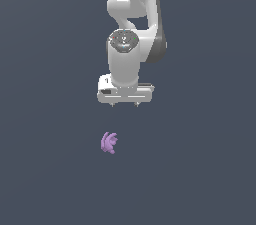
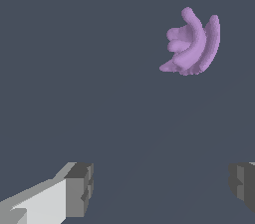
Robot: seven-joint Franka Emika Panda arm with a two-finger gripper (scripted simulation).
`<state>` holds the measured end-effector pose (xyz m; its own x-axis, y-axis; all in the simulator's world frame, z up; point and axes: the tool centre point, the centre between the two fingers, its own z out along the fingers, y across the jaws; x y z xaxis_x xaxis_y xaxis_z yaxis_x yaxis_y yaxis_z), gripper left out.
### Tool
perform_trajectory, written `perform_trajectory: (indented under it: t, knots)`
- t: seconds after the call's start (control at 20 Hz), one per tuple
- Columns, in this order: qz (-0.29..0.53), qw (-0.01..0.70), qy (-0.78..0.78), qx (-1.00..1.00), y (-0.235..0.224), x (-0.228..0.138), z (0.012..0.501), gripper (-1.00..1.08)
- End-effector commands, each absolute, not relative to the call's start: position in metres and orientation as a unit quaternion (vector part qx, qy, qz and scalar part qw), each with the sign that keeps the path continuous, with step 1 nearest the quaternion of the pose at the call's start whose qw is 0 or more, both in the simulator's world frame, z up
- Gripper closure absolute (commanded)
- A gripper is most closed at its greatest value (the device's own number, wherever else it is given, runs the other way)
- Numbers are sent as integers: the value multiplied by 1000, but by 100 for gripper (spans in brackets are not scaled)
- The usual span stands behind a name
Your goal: Pick up the object and move it to a goal position.
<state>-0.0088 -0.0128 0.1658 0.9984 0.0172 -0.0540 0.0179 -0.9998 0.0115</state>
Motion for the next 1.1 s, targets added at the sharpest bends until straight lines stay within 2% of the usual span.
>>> perform_trajectory:
  t: [0.0,1.05]
  knots:
    - [-27,6,9,1000,-13,-9,166,-92]
    - [-16,8,14,1000,-10,2,171,-92]
